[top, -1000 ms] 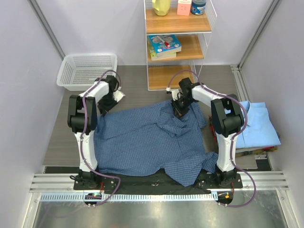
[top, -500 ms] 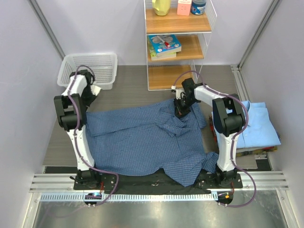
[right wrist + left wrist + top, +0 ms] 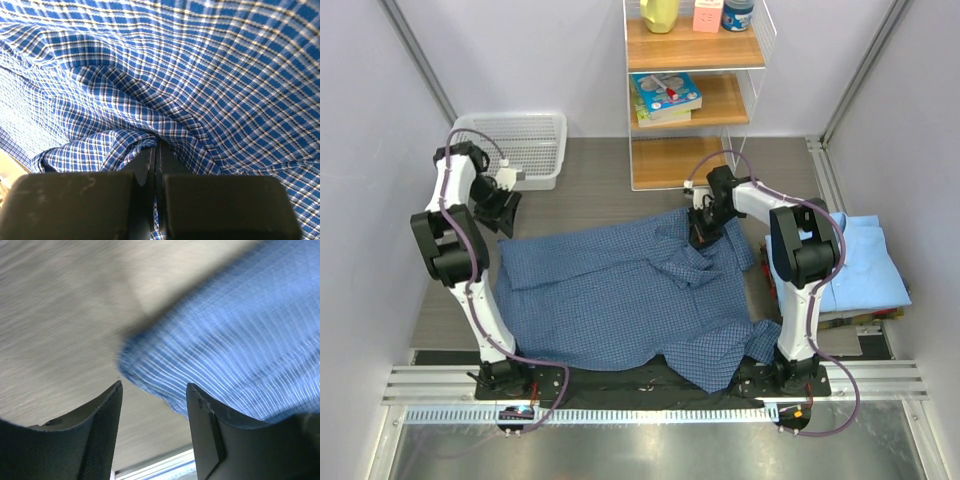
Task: Fold and stack the long sleeve shirts
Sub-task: Fold the shirt
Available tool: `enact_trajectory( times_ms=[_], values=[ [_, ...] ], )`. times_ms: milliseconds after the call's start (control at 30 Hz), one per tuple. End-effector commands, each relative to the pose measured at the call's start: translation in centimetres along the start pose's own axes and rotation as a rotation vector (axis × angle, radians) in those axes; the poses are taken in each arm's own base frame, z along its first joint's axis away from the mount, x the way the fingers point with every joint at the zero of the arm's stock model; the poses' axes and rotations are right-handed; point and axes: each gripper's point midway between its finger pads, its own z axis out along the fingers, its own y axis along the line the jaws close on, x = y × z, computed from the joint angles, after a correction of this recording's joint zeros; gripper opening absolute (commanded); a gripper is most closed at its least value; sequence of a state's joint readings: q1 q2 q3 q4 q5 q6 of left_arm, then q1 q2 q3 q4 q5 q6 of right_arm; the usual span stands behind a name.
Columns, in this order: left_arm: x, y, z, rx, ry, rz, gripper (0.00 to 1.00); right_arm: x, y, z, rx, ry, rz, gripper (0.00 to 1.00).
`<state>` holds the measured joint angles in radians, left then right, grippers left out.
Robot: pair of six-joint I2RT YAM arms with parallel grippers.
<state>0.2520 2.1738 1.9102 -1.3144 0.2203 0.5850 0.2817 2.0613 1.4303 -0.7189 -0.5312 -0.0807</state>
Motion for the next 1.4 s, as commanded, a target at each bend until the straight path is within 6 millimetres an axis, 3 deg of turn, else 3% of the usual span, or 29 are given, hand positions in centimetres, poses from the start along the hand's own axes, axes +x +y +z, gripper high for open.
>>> enact_trajectory(
  times_ms=[0, 133, 233, 333, 367, 433, 467, 500, 567, 600, 633, 700, 733, 767, 800, 833, 933, 1200, 1367],
  values=[
    [-1.1, -5.0, -2.7, 0.074, -0.109, 0.179, 0.55, -0.7, 1.3, -1.6, -0.03, -0.046, -0.063, 0.01],
    [-0.7, -4.3, -0.6, 0.016, -0.04, 0.174, 0.56, -1.3, 2.4, -2.6, -0.06, -0.067, -0.089, 0.01],
    [0.4, -2.3, 1.3, -0.054, 0.057, 0.145, 0.54, -1.3, 2.5, -3.1, -0.05, -0.077, -0.103, 0.01],
    [2.2, -0.2, 2.7, -0.105, 0.18, 0.164, 0.44, -0.9, 2.0, -3.0, -0.025, -0.068, -0.115, 0.01],
    [2.3, 0.5, 2.7, -0.124, 0.187, 0.173, 0.31, -0.7, 2.0, -3.0, -0.022, -0.064, -0.12, 0.01],
    [2.4, 1.3, 1.9, -0.134, 0.165, 0.171, 0.25, -0.6, 2.3, -3.3, -0.03, -0.069, -0.126, 0.01],
    [1.8, 1.1, 0.8, -0.11, 0.12, 0.212, 0.28, -0.9, 2.5, -3.7, -0.03, -0.082, -0.138, 0.01],
    [0.5, -1.4, -1.2, -0.015, -0.011, 0.234, 0.32, -1.1, 2.9, -4.1, -0.037, -0.092, -0.146, 0.01],
    [0.2, -4.7, -3.4, 0.074, -0.12, 0.286, 0.44, -2.1, 4.1, -5.6, -0.057, -0.133, -0.175, 0.01],
    [-0.2, -6.7, -5.9, 0.079, -0.216, 0.348, 0.47, -2.5, 4.6, -6.2, -0.063, -0.148, -0.187, 0.01],
    [0.0, -8.4, -6.3, 0.081, -0.227, 0.404, 0.51, -2.9, 5.3, -6.9, -0.08, -0.166, -0.197, 0.01],
    [2.6, -10.1, -4.6, 0.09, -0.162, 0.467, 0.52, -4.3, 6.5, -8.8, -0.088, -0.222, -0.236, 0.01],
    [3.4, -11.3, -5.2, 0.068, -0.166, 0.514, 0.53, -4.7, 7.0, -9.4, -0.094, -0.238, -0.248, 0.01],
    [3.8, -11.4, -4.5, 0.052, -0.156, 0.534, 0.54, -5.3, 7.5, -10.2, -0.094, -0.265, -0.266, 0.01],
    [6.1, -11.9, -2.6, 0.074, -0.1, 0.539, 0.54, -5.6, 8.1, -11.1, -0.098, -0.285, -0.278, 0.01],
    [6.7, -11.9, -2.6, 0.033, -0.1, 0.556, 0.54, -5.8, 8.5, -11.7, -0.101, -0.297, -0.286, 0.01],
    [8.6, -11.7, -0.2, 0.002, -0.063, 0.589, 0.54, -6.4, 10.2, -13.7, -0.122, -0.35, -0.321, 0.01],
    [8.4, -10.1, 3.5, -0.085, -0.04, 0.708, 0.52, -6.8, 11.2, -15.4, -0.101, -0.393, -0.353, 0.01],
    [9.2, -9.3, 5.3, -0.084, 0.027, 0.763, 0.46, -7.5, 11.5, -16.2, -0.092, -0.418, -0.365, 0.01]
  ],
)
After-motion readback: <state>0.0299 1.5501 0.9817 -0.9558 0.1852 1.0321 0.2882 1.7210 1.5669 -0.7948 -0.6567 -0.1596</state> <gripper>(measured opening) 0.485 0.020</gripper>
